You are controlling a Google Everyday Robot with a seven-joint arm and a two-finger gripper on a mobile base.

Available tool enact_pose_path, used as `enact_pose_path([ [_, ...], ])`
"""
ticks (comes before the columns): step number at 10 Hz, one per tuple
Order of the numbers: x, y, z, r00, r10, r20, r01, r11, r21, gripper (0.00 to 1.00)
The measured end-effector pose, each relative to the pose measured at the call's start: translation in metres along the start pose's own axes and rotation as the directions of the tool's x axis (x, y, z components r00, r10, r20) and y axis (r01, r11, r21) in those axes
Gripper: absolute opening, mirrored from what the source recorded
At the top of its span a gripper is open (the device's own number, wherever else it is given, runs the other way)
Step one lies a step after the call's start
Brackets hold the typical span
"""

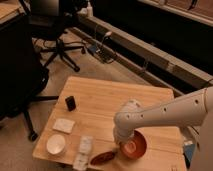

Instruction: Drag the ceramic bowl in a circle

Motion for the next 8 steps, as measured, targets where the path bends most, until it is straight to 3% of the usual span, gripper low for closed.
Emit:
enact_pose_path([
  [3, -0.022, -0.041, 0.011, 0.994, 0.106, 0.016, -0.106, 0.994, 0.009, 0.00],
  [7, -0.084, -0.138, -0.013, 0.967, 0.234, 0.099, -0.242, 0.967, 0.083, 0.00],
  [8, -0.095, -0.150, -0.018, 0.963, 0.249, 0.104, -0.259, 0.961, 0.097, 0.00],
])
